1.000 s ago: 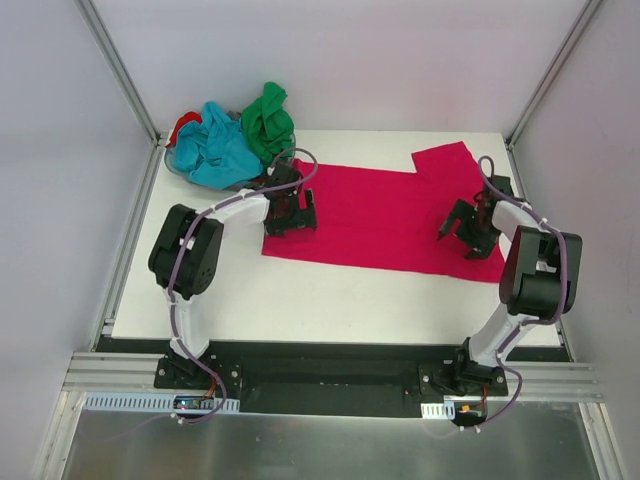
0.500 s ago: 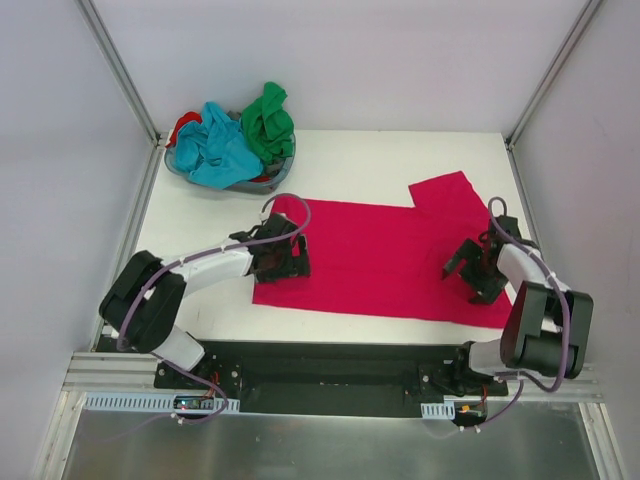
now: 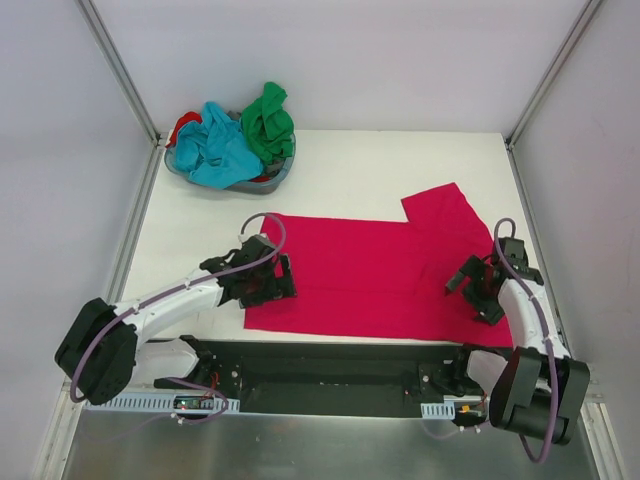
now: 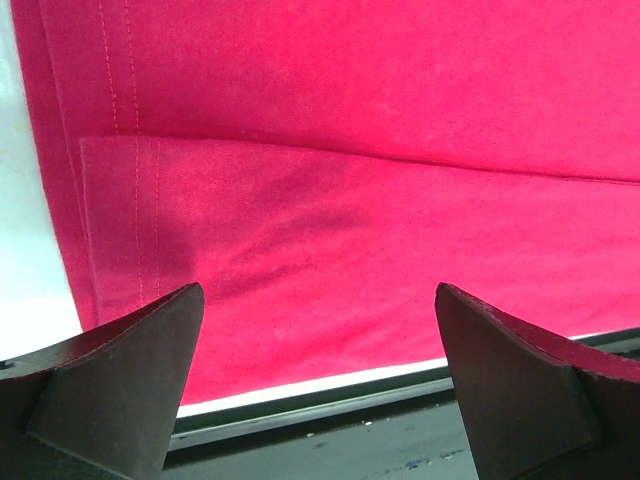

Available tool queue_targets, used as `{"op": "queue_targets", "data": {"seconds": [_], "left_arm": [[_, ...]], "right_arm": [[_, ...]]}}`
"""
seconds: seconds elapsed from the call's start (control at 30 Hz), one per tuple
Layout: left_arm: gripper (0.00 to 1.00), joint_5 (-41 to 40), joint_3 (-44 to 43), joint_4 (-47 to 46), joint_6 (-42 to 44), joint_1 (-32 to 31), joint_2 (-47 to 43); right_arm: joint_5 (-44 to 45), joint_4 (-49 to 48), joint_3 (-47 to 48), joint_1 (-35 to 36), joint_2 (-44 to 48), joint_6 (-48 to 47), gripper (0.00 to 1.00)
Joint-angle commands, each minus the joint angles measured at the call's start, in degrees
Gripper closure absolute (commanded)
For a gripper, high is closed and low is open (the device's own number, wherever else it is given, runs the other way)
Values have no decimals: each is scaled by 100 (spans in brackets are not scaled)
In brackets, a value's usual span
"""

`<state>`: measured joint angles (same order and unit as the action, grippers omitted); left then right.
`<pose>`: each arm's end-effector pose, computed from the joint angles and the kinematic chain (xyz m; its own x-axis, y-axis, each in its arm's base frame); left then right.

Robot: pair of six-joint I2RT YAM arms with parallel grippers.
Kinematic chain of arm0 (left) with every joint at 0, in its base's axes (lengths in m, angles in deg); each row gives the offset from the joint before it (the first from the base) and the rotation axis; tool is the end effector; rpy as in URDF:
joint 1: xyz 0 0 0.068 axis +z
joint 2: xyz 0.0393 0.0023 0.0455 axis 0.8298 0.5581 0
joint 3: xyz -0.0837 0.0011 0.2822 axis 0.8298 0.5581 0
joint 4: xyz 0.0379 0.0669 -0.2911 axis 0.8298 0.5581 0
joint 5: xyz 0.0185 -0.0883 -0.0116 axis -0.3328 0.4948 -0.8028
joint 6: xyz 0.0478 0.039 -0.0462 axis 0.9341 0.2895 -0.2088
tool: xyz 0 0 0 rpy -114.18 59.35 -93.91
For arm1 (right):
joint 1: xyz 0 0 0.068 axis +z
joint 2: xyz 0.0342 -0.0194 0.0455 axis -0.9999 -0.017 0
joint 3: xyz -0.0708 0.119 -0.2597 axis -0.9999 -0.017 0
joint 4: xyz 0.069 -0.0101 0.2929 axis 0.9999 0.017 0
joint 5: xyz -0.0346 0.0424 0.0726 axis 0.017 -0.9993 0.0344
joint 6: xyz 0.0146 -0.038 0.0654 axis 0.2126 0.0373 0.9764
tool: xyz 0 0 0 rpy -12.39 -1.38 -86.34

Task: Fold and stack the t-shirts
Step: Fold the flattened tshirt in 1/3 of the way, then grap the side of the flattened tshirt furthest away from the robot with both arms

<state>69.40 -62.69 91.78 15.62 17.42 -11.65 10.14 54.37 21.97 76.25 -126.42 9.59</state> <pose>0.2104 -0.1683 0.1556 -0.8869 -0.2362 -0.3969 -0.0461 0.9003 -0.4327 0.2132 -0.0458 0.1521 -0.8319 0.4076 -0.3766 0.3933 0.9118 0.1181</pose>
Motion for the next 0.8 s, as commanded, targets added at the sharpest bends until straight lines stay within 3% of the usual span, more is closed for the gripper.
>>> {"op": "queue_targets", "data": {"seconds": [0.0,0.27,0.47,0.77], "left_arm": [[1,-155,-453,284,214,-37,-329],[1,-1589,-2052,530,1155,366,371],[1,-1519,-3546,583,1700,1333,1935],[20,-1519,-5041,732,1965,1703,3923]], "right_arm": [[-98,265,446,-58,526,-354,4],[-600,-725,1501,-58,598,-689,4],[-932,-1306,2775,-67,-728,-891,4],[-1522,-2037,3786,-67,-2451,-935,4]]}}
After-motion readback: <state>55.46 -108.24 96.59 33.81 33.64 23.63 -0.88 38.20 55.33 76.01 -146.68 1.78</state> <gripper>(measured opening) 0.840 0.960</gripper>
